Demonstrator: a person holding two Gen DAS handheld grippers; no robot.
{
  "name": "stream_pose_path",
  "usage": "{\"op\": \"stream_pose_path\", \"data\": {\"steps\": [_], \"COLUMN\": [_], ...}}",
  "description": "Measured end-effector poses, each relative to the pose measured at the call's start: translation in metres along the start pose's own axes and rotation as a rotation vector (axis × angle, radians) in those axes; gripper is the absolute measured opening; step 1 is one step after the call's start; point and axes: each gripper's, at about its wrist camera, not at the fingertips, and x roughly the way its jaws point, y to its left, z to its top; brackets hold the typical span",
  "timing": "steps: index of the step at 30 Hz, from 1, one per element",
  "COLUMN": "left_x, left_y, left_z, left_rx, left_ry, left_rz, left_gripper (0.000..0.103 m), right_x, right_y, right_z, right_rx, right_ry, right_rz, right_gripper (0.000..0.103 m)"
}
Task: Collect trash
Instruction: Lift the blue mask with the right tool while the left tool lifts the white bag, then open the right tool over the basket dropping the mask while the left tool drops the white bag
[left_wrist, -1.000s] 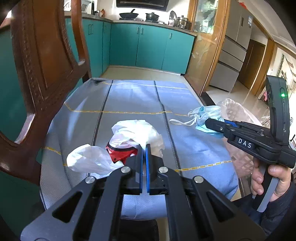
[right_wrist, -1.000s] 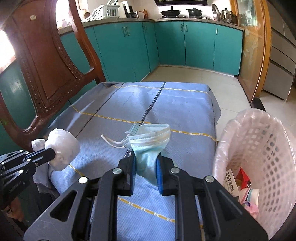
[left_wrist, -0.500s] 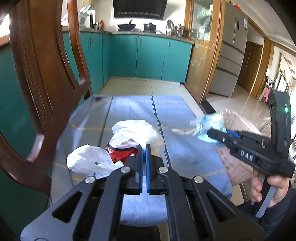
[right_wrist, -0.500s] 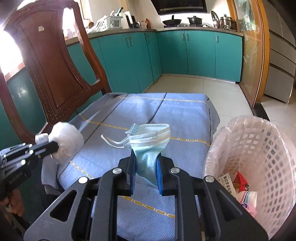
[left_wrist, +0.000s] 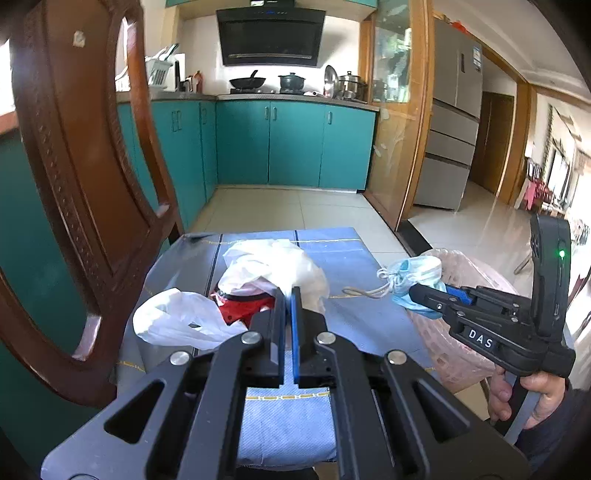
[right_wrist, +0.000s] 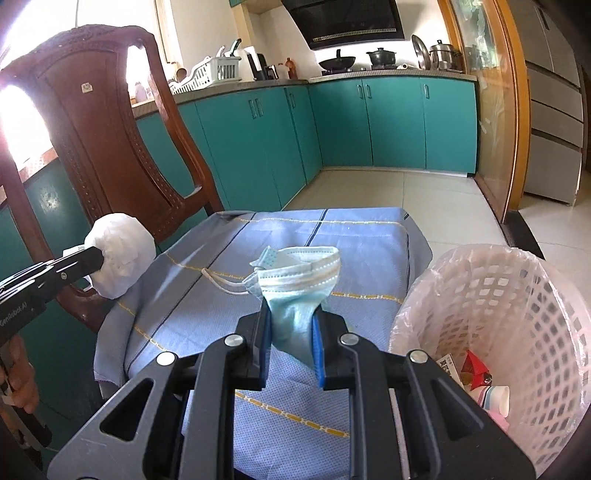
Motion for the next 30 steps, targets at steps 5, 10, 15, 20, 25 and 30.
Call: {"op": "stream_pose_path", "data": {"steps": [5, 10, 15, 20, 25, 30], "left_x": [0.000, 0.001, 0.005, 0.012, 0.030, 0.068], "left_y": [-0.005, -0.007, -0.019, -0.047, -0.092, -0.156], "left_z": [-0.001, -0.002, 0.002, 0.014, 0.026, 0.021], "left_rx": [0.022, 0.030, 0.044, 0.047, 0.105, 0.159], "left_ry": [-0.005, -0.003, 0.004, 0.003, 0.027, 0.116], "left_rz": [0.005, 0.009, -0.031, -0.212, -0.332, -0.476], "left_gripper": [0.004, 0.004, 0.004, 0.004, 0.004, 0.004], "right_x": [-0.002, -0.007, -0.033, -0.086, -0.125, -0.138], "right_y": [0.001, 0.002, -0.013, -0.071, -0.128, -0.151], "right_z": [-0.002, -0.001, 0.003, 0.002, -0.020, -0.038], "right_rx": [-0.004, -0.005, 0.012, 0.149, 0.303, 0.348], "right_ry": [-0.004, -0.021, -0.095, -0.213, -0.258, -0.244], "right_rz": [0.000, 0.000, -0.021, -0.112, -0.219, -0.281], "right_gripper": [0.019, 0.019, 0.019, 0.019, 0.019, 0.019]}}
